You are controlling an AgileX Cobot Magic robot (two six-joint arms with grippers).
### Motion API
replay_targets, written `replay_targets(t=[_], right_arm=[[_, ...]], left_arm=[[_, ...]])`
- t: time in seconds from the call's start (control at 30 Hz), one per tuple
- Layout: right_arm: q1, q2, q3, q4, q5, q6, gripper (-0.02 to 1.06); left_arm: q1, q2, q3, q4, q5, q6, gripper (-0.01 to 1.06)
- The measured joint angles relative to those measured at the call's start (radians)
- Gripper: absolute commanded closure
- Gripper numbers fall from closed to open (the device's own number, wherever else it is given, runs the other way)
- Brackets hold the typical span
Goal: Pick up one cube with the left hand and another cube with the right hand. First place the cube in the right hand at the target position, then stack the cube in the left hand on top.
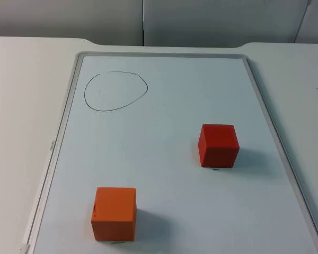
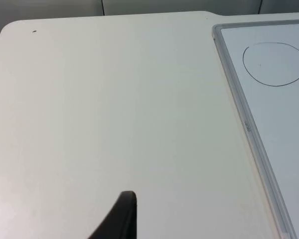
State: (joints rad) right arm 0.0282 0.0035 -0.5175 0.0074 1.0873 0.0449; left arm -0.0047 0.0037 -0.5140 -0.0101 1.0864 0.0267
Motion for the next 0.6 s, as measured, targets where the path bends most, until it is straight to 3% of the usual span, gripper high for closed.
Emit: replay_targets(t=[0.6], right_arm=[[0.0,0.038,-0.007,0.091,0.0,-0.113,0.0]], left_arm=[[0.0,0.0,0.0,0.0,0.0,0.0,0.0]])
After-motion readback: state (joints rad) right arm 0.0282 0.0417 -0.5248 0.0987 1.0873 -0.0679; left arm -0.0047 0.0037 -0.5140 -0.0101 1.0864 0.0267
